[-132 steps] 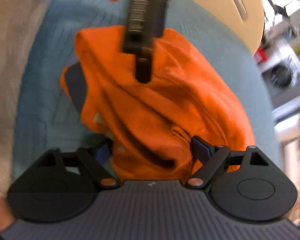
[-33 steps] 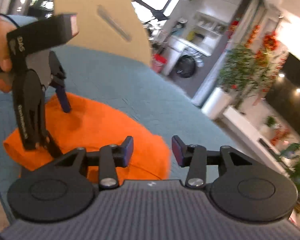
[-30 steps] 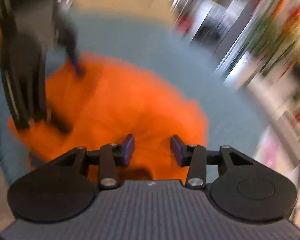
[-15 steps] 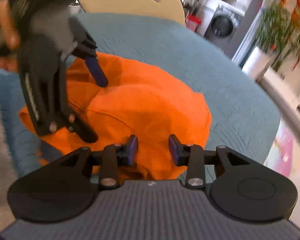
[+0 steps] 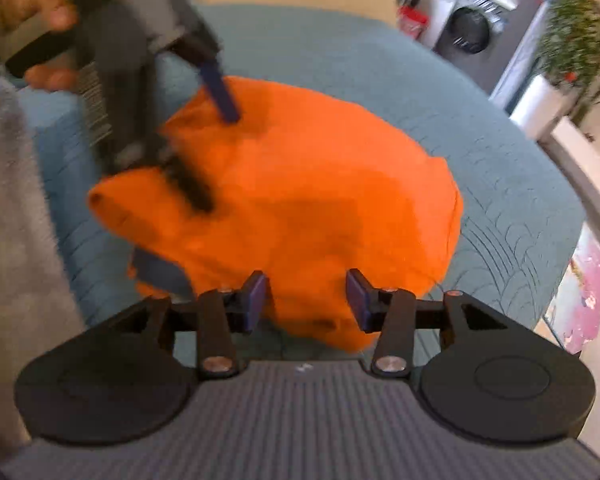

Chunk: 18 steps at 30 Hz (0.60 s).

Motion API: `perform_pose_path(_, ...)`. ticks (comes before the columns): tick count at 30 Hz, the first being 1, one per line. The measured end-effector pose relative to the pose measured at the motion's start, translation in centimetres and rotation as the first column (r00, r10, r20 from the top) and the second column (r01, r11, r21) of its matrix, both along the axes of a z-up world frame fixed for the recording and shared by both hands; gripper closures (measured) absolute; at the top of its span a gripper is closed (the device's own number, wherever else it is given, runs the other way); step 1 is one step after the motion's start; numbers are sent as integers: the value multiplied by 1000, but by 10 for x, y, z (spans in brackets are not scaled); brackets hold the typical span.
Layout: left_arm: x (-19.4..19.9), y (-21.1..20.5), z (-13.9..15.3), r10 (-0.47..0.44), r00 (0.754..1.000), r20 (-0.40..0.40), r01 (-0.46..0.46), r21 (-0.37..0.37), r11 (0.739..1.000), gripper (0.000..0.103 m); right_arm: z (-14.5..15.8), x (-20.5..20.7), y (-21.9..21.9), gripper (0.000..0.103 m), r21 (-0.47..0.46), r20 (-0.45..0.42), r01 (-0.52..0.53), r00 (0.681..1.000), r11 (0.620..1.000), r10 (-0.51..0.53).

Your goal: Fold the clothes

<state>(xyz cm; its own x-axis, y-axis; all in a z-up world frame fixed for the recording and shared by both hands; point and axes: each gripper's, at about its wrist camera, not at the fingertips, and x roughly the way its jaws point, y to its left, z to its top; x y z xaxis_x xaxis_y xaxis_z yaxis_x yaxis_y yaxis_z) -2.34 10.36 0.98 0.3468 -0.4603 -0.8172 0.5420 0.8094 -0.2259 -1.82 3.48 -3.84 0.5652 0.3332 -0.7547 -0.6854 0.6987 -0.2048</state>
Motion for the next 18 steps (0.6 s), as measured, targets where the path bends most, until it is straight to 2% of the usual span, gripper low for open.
perform_pose_path(2, 1, -7, -12, -31, 999, -10, 31, 53, 998, 0, 14, 6, 5, 53, -3, 44, -19, 999, 1000, 19)
perform_pose_path(4, 2, -13, -24, -66, 998, -15, 67, 104, 992, 0, 28, 16, 15, 44, -32, 69, -67, 995, 997, 70)
perform_pose_path(5, -2, -16, -24, -102, 995, 8, 100, 123, 987, 0, 30, 24, 24, 39, -93, 67, -127, 989, 988, 133)
perform_pose_path(6, -5, -17, -25, -130, 991, 16, 126, 140, 982, 0, 29, 36, 36, 36, -189, 45, -221, 971, 957, 234)
perform_pose_path(7, -9, -18, -25, -159, 987, 25, 153, 160, 975, 0, 31, 41, 38, 35, -216, 31, -253, 964, 943, 266)
perform_pose_path(8, -14, -20, -25, -191, 981, 36, 181, 187, 966, 0, 28, 51, 47, 35, -276, -25, -343, 937, 898, 350)
perform_pose_path(10, -18, -21, -27, -212, 976, 55, 197, 207, 958, 0, 18, 66, 65, 35, -360, -152, -507, 860, 783, 487)
perform_pose_path(11, -18, -22, -27, -217, 974, 59, 200, 211, 957, 0, 13, 72, 72, 30, -385, -210, -568, 821, 727, 531)
perform_pose_path(12, -18, -23, -26, -222, 973, 63, 204, 215, 955, 0, 3, 80, 81, 17, -412, -312, -648, 761, 640, 569)
perform_pose_path(13, -18, -24, -26, -225, 972, 67, 206, 218, 954, 0, -4, 88, 83, 12, -421, -363, -683, 730, 597, 580)
perform_pose_path(14, -17, -23, -25, -224, 972, 71, 204, 217, 955, 0, -16, 95, 90, 2, -419, -412, -730, 683, 540, 604)
perform_pose_path(15, -19, -19, -24, -220, 972, 82, 199, 214, 956, 0, -28, 103, 97, 0, -413, -460, -775, 630, 478, 625)
perform_pose_path(16, -22, -18, -21, -220, 970, 100, 195, 209, 958, 0, -34, 108, 101, 0, -402, -485, -793, 608, 457, 628)
perform_pose_path(18, -27, -18, -17, -225, 960, 169, 187, 217, 958, 0, -55, 127, 118, 0, -349, -598, -823, 563, 448, 570)
